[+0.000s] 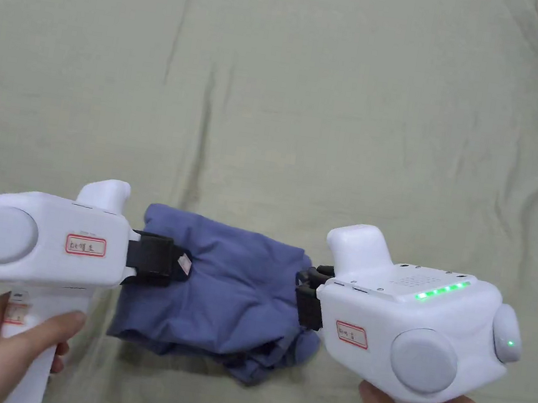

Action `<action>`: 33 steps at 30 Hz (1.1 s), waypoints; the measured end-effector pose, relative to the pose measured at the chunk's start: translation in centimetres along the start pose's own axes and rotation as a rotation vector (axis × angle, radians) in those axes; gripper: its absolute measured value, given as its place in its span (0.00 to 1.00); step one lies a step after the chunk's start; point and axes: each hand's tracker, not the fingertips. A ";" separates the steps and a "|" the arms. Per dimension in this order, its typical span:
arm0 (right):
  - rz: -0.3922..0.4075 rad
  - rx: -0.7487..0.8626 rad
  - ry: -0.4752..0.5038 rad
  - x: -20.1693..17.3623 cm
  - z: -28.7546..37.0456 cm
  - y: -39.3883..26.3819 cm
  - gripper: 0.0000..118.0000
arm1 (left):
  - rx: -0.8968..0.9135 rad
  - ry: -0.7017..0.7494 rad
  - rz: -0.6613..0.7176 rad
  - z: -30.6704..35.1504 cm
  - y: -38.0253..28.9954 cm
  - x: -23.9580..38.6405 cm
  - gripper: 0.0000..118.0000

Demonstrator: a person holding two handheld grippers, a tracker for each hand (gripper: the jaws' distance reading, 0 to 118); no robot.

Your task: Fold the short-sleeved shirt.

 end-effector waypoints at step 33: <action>0.239 0.021 0.239 -22.3 -4.6 7.4 0.02 | 0.334 0.575 0.079 23.3 -5.8 -17.7 0.60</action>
